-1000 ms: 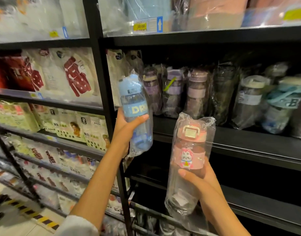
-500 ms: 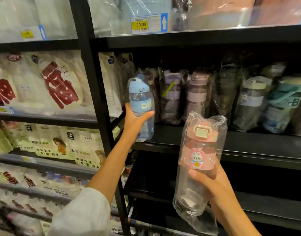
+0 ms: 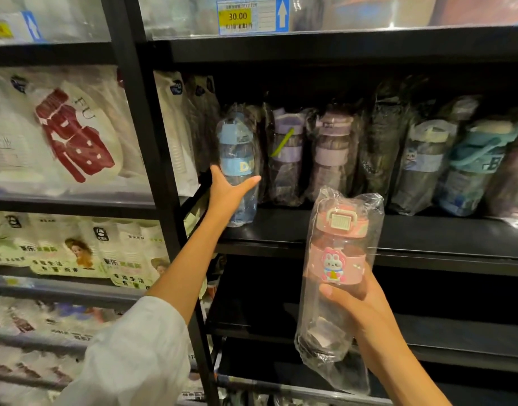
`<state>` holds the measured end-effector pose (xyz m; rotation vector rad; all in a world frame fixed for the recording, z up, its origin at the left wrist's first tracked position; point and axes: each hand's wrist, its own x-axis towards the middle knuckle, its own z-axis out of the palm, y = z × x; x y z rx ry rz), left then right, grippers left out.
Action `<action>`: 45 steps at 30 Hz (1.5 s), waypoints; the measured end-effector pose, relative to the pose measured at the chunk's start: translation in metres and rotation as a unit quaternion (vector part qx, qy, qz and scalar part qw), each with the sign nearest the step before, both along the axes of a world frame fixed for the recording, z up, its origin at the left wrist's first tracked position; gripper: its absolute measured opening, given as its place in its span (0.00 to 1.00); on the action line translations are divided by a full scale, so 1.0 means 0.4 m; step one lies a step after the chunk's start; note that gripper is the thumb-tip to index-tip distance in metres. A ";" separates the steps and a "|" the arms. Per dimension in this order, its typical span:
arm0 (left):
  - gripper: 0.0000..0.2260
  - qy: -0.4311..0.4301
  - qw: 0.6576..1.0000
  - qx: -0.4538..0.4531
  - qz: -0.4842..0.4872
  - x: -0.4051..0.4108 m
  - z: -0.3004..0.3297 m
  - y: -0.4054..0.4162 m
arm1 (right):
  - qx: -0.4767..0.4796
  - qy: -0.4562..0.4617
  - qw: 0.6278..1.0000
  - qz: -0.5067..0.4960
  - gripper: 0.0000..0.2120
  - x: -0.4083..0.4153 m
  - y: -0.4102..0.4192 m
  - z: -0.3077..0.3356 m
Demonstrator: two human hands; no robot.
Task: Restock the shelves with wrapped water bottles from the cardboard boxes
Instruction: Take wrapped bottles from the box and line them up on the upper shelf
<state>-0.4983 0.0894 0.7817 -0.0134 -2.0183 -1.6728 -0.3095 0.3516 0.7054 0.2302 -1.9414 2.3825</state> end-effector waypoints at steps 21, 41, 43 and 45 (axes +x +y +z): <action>0.27 -0.011 0.884 -0.464 0.057 0.269 -0.211 -0.085 | 0.010 0.150 0.988 0.013 0.38 -0.178 -0.121 0.237; 0.30 0.029 0.845 -0.527 0.086 0.249 -0.258 -0.103 | 0.115 0.095 0.983 -0.110 0.30 -0.470 -0.205 0.166; 0.30 0.028 0.848 -0.522 0.082 0.250 -0.257 -0.102 | 0.120 0.087 0.982 -0.114 0.27 -0.481 -0.216 0.168; 0.30 0.028 0.850 -0.520 0.082 0.250 -0.258 -0.102 | 0.134 0.088 0.979 -0.127 0.20 -0.492 -0.225 0.169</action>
